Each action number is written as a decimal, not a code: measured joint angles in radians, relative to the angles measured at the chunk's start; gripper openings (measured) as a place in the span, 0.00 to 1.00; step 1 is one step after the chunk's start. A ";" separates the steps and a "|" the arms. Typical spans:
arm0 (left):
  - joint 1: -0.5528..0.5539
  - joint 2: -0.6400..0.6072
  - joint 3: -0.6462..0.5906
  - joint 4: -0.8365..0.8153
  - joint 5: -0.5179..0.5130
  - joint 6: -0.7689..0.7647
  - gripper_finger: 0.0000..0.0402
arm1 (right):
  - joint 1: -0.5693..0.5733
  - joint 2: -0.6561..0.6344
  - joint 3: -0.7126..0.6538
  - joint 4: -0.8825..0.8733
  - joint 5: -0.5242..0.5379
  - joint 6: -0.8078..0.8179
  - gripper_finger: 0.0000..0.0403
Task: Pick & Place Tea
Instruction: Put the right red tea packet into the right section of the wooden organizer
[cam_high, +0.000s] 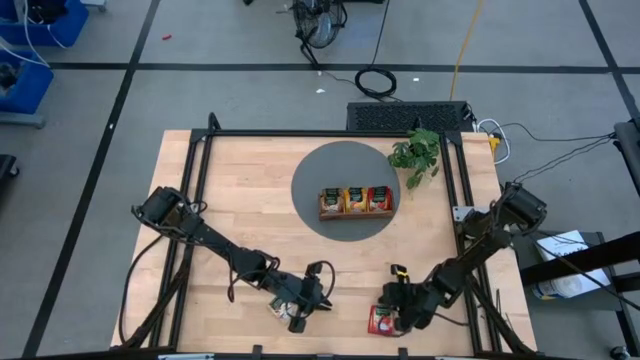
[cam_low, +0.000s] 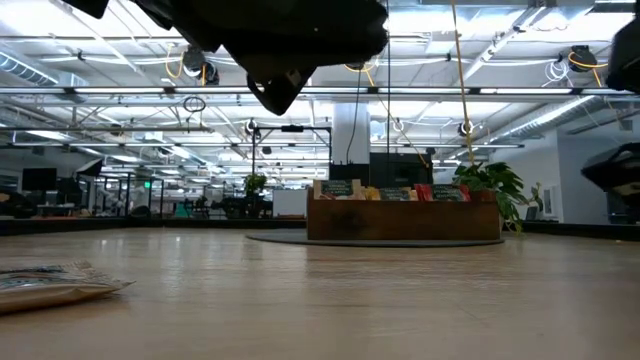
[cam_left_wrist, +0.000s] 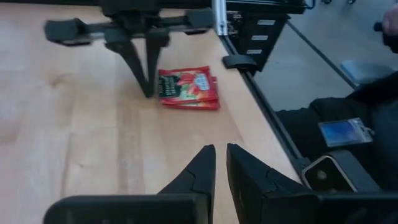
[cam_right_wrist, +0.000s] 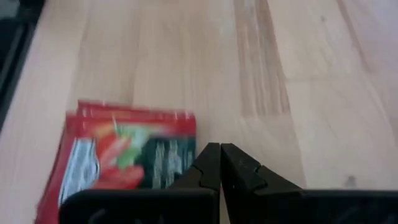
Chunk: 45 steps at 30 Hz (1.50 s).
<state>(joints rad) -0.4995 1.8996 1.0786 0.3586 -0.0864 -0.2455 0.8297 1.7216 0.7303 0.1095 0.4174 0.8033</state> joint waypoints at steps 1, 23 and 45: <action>0.000 0.000 0.000 -0.002 -0.009 0.000 0.11 | -0.013 0.013 0.000 0.009 -0.008 -0.004 0.00; 0.000 0.000 0.000 -0.017 -0.019 0.001 0.11 | 0.080 -0.058 0.085 -0.006 -0.037 -0.097 0.00; -0.003 0.025 0.000 -0.002 -0.053 -0.026 0.11 | -0.014 0.086 0.086 -0.090 0.014 -0.038 0.00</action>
<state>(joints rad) -0.5027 1.9247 1.0786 0.3565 -0.1396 -0.2716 0.8154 1.8074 0.8160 0.0198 0.4310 0.7650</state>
